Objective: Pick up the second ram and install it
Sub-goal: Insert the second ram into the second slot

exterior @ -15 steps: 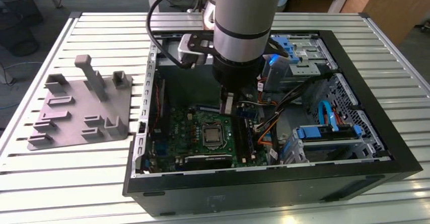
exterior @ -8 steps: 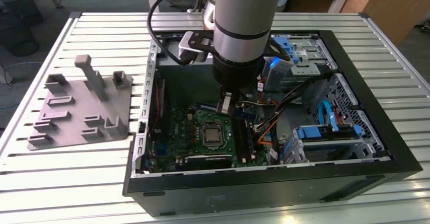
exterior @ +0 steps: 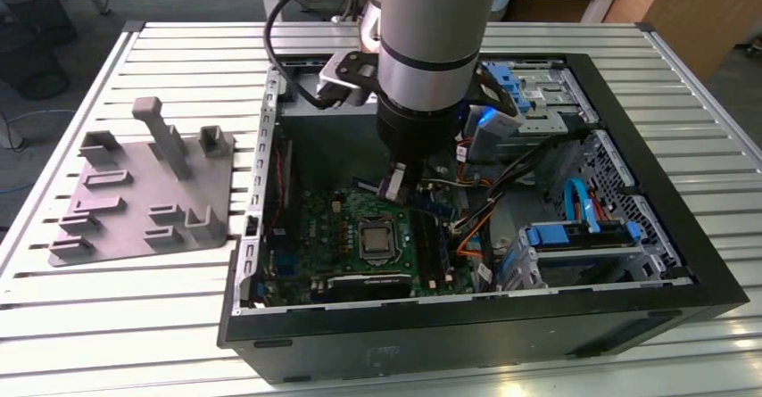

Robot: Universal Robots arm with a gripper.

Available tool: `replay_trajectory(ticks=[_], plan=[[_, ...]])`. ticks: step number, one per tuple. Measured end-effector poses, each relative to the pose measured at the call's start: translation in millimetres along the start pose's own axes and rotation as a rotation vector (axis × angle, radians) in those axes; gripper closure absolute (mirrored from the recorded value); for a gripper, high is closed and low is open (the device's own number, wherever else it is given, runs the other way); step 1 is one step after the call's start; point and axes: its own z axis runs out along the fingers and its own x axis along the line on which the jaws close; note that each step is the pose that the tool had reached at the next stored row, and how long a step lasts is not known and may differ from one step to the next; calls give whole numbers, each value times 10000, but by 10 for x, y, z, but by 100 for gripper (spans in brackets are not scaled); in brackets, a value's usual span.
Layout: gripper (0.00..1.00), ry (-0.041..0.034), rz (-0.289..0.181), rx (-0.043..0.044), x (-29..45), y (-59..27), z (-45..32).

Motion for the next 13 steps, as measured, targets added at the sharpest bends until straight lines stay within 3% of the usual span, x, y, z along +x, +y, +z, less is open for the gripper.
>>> replay_trajectory(ticks=[13], plan=[[86,-17,1826,70,0,0,10]])
